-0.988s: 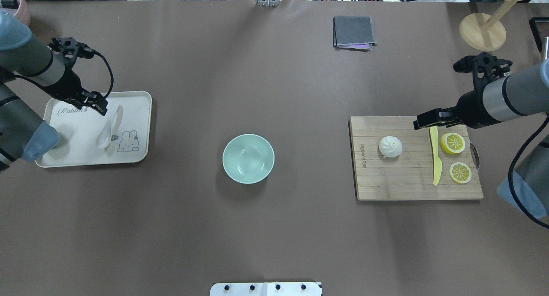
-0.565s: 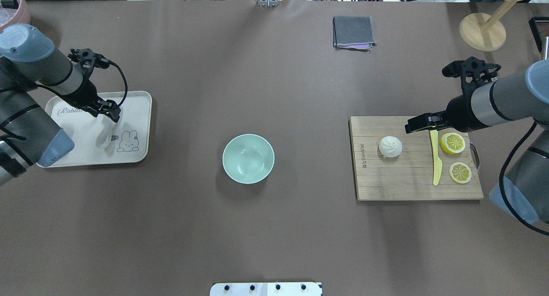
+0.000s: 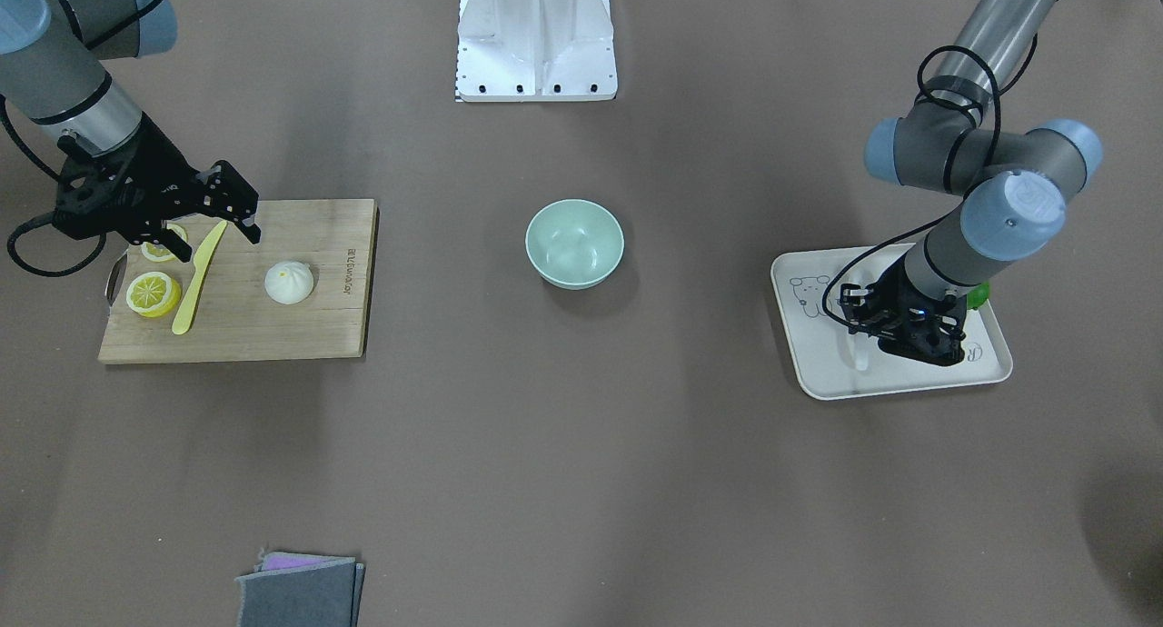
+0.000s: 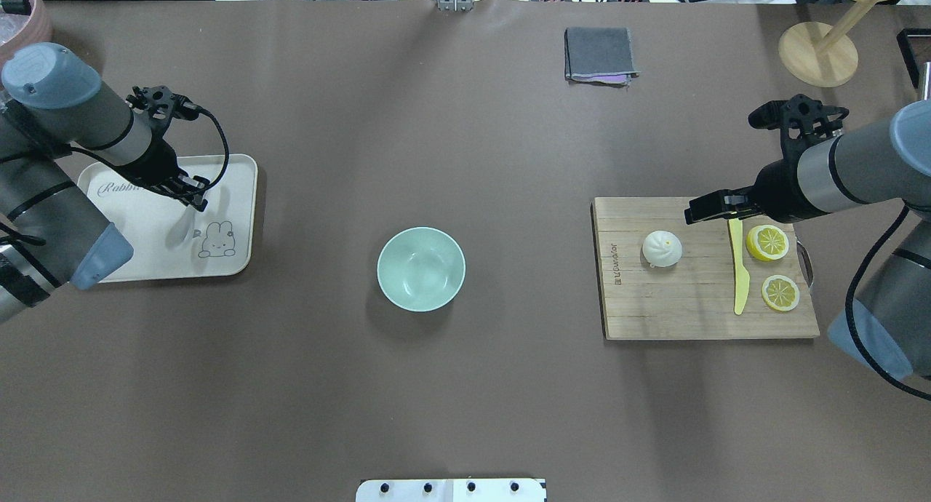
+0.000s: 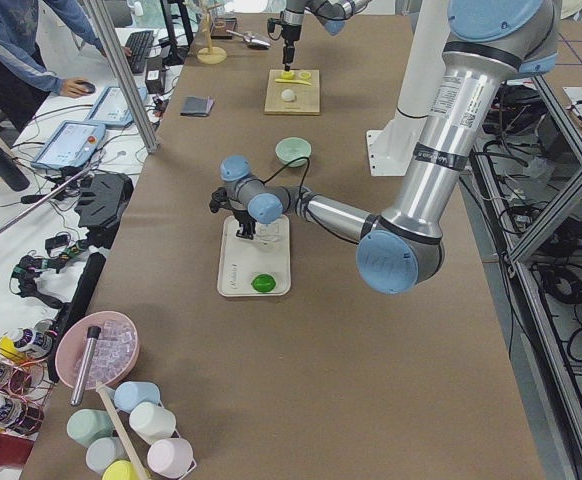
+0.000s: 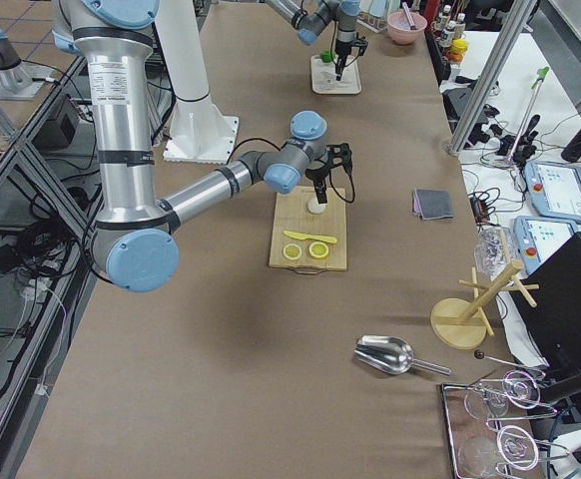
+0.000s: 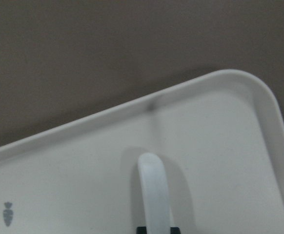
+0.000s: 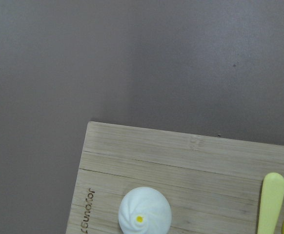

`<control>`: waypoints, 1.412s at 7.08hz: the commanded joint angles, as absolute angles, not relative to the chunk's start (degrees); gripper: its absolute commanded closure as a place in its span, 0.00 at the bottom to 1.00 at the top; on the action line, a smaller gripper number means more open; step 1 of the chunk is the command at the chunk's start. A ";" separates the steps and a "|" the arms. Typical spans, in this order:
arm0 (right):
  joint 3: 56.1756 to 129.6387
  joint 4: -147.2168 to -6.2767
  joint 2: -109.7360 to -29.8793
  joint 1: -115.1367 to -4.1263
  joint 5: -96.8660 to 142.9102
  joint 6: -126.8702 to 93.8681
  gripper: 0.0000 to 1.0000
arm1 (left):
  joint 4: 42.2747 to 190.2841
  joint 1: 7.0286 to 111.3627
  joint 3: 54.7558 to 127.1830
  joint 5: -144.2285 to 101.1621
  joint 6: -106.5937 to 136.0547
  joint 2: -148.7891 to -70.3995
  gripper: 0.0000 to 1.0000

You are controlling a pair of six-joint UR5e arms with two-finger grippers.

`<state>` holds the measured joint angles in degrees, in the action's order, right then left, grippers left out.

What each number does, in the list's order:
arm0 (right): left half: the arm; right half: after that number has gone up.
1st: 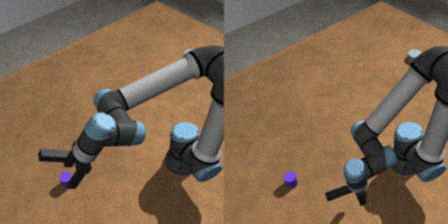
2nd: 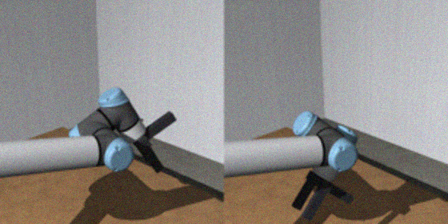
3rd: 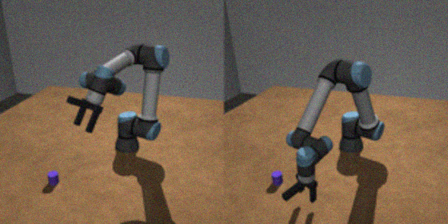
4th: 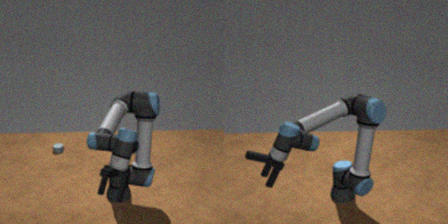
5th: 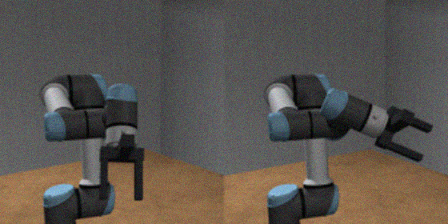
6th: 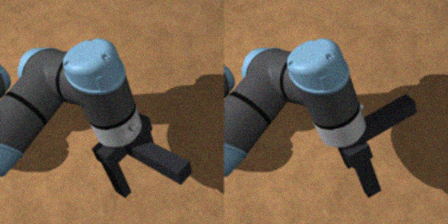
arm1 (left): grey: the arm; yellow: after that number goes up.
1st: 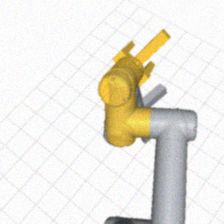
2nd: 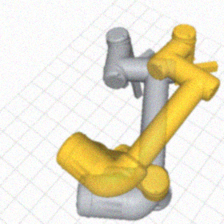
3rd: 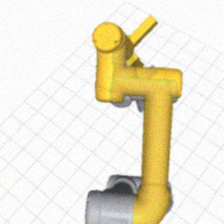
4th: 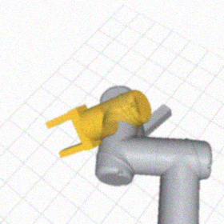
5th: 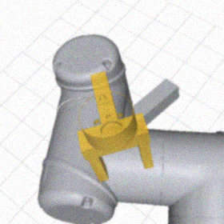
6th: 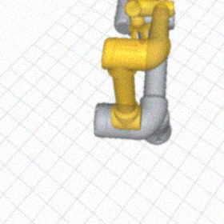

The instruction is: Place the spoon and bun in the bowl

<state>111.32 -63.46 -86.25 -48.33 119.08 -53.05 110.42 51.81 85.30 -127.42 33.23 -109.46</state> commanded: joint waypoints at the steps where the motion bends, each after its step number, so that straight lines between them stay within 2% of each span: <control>1: 110.92 -63.54 -85.44 -47.64 118.31 -53.26 0.09 | 109.17 51.86 89.45 -128.93 38.18 -112.38 1.00; 2: 110.83 -67.63 -82.65 -45.98 115.43 -53.87 0.09 | 109.25 49.94 89.99 -128.94 46.32 -117.20 1.00; 3: 110.92 -72.64 -80.01 -44.92 113.40 -53.88 0.09 | 109.25 43.74 90.35 -128.07 53.19 -120.55 1.00; 5: 110.66 -73.04 -79.72 -44.47 113.03 -53.88 0.10 | 109.25 36.34 89.65 -123.25 63.49 -128.11 1.00; 8: 110.13 -73.04 -79.72 -44.12 112.94 -53.88 0.12 | 109.42 34.28 89.38 -121.99 65.83 -129.90 1.00; 9: 109.95 -73.04 -79.72 -44.03 112.94 -53.88 0.12 | 109.77 34.28 88.08 -120.86 65.57 -131.12 0.73; 10: 108.82 -72.78 -79.63 -44.03 112.94 -53.79 0.13 | 109.69 34.28 86.07 -119.54 65.74 -133.13 0.17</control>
<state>109.76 -72.98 -79.69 -44.09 112.94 -53.86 109.63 34.33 87.99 -120.90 65.67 -131.20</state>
